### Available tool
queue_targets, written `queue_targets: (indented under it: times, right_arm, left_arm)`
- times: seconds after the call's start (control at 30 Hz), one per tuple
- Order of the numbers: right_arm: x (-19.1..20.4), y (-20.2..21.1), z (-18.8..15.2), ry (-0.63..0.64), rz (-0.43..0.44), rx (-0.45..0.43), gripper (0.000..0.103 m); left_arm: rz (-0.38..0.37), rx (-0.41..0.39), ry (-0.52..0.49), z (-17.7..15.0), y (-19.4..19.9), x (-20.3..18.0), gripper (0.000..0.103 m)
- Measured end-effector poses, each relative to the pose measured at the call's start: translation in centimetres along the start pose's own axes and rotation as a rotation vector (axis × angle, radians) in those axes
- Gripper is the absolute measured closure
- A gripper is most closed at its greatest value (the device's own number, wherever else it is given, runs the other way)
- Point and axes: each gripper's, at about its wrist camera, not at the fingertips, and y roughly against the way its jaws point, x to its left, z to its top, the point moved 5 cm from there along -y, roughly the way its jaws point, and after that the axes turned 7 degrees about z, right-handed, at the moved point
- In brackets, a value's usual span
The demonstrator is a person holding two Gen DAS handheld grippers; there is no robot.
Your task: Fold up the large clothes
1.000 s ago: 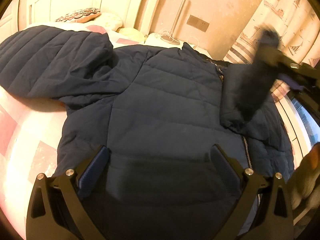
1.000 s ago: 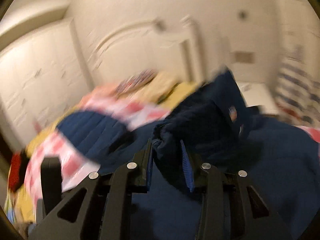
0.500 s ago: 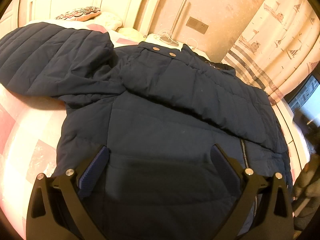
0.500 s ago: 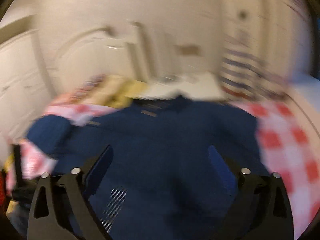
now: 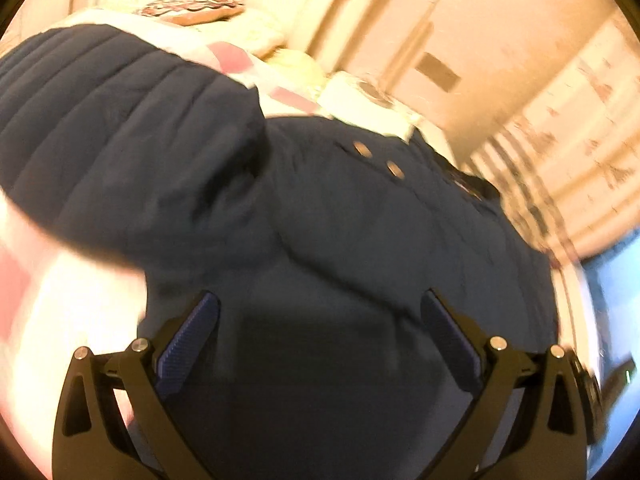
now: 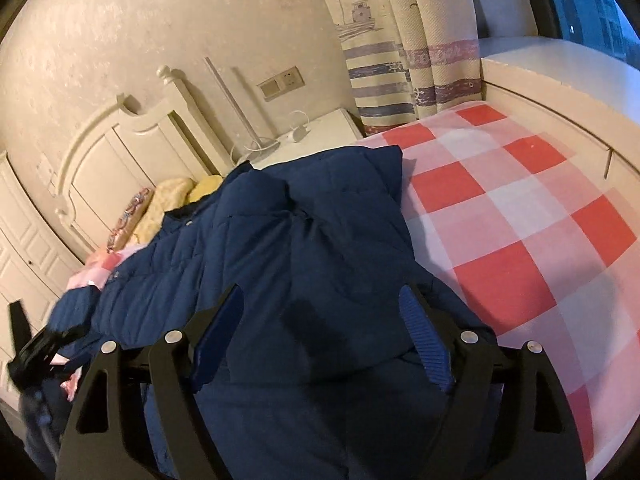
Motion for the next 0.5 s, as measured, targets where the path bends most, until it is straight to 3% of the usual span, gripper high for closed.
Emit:
queue_targets:
  times: [0.07,0.1,0.13,0.17,0.2,0.23,0.27,0.43,0.5]
  right_arm:
    - [0.3,0.7,-0.1,-0.014,0.02,-0.007,0.025]
    - [0.1,0.8,0.0,-0.025,0.033,-0.01,0.025]
    - [0.6,0.5,0.1,-0.032,0.039,-0.011,0.025]
    - [0.5,0.6,0.1,-0.041,0.047,-0.013,0.025]
    - [0.6,0.7,0.1,-0.044,0.05,-0.014,0.025]
    - [0.6,0.8,0.1,-0.045,0.053,-0.015,0.025]
    - [0.6,0.8,0.1,-0.045,0.054,-0.017,0.025]
    - [0.1,1.0,0.1,-0.063,0.065,-0.027,0.025]
    - [0.1,1.1,0.1,-0.064,0.064,-0.029,0.025]
  left_arm:
    - [0.036,-0.003,0.001,1.4,-1.5,-0.4,0.006]
    - [0.062,-0.013,-0.006,1.8,-2.1,-0.5,0.014]
    - [0.101,-0.02,-0.011,1.9,-2.7,-0.6,0.016]
    - [0.16,-0.058,-0.024,1.8,-2.5,-0.8,0.03]
    - [0.214,-0.084,-0.036,1.7,-2.2,-0.8,0.057]
    - [0.242,-0.105,-0.048,1.6,-1.6,-0.8,0.072]
    - [0.201,-0.122,-0.055,1.4,-0.8,-1.1,0.093]
    - [0.157,-0.246,-0.074,0.3,5.9,-1.5,0.094]
    - [0.163,-0.235,-0.076,-0.5,6.5,-1.2,0.094]
